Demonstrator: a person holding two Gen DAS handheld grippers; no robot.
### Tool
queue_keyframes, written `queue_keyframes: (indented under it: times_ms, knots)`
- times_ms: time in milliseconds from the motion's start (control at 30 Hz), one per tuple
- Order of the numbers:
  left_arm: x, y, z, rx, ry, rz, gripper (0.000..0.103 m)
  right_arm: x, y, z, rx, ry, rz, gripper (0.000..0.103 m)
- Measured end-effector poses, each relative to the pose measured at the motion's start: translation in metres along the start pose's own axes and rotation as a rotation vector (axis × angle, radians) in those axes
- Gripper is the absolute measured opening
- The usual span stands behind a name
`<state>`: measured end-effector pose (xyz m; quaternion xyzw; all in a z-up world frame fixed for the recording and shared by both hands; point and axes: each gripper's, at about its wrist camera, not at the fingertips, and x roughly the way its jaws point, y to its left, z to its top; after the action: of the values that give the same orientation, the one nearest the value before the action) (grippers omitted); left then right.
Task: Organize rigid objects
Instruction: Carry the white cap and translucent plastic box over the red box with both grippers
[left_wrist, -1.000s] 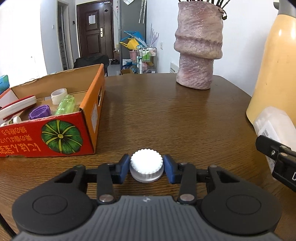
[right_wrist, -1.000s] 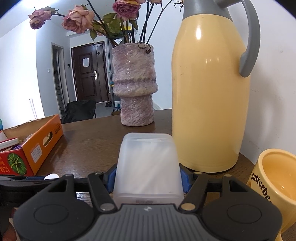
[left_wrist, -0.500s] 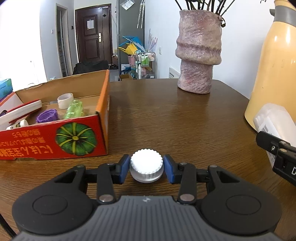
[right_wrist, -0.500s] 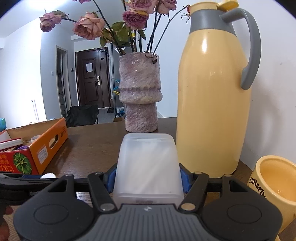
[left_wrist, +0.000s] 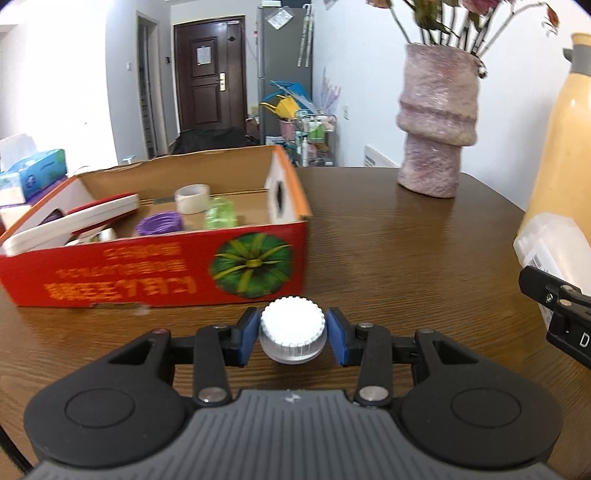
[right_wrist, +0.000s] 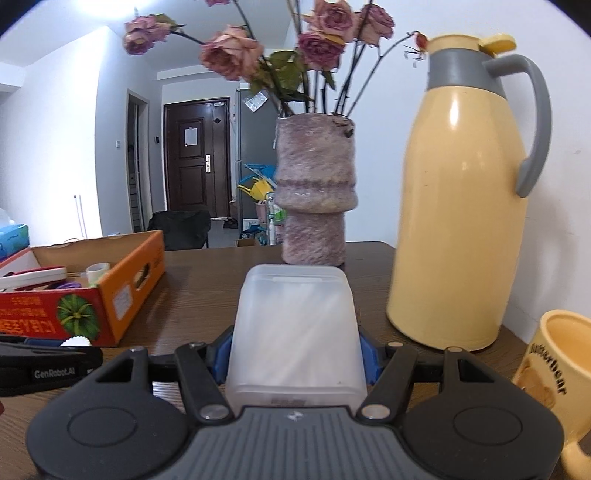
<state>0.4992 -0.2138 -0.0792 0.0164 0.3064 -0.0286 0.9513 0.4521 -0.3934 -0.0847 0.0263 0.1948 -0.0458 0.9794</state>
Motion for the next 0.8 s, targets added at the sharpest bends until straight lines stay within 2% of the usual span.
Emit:
queue_keyframes:
  times_ms: [800]
  knots:
    - [-0.052,0.132,-0.009,-0.110,-0.080,0.104,0.041,-0.043,0.134,-0.011,-0.013,-0.034,0.161,0.064]
